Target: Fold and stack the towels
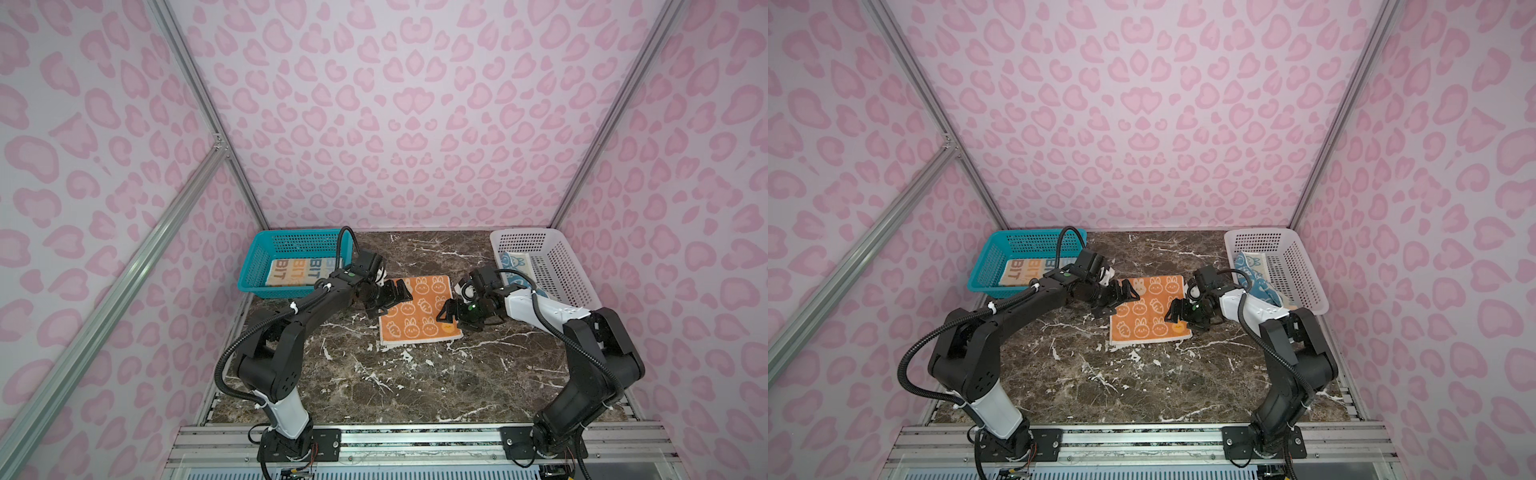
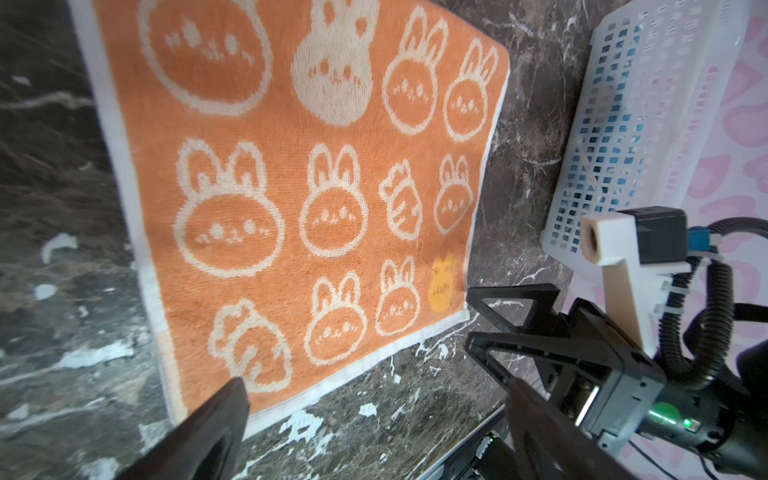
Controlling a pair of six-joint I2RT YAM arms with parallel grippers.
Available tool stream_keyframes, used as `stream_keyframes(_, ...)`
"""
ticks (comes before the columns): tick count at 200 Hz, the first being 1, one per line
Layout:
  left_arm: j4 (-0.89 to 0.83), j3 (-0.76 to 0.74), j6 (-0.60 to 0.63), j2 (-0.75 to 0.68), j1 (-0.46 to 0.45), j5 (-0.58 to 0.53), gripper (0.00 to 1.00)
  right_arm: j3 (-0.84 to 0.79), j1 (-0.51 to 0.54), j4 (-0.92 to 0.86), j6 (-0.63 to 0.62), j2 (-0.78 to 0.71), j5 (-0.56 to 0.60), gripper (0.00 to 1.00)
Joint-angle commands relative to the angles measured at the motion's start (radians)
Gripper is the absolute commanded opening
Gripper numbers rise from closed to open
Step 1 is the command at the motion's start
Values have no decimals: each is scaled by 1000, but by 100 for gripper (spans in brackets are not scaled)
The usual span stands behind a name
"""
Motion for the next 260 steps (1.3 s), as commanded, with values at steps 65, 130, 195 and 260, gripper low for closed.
stream_keyframes(65, 111, -229, -48, 21, -54, -11, 98, -130, 7, 77, 14, -17, -17, 94)
stream_keyframes(130, -6, -19, 59, -19, -43, -58, 98, 60, -7, -61, -23, -74, -17, 98)
stream_keyframes(195, -135, 450, 50, 270, 65, -48, 98, 433, -109, -32, 30, 219, -110, 98)
stream_keyframes(260, -121, 637, -7, 495, 94, -9, 98, 573, -127, 172, 200, 435, -228, 98)
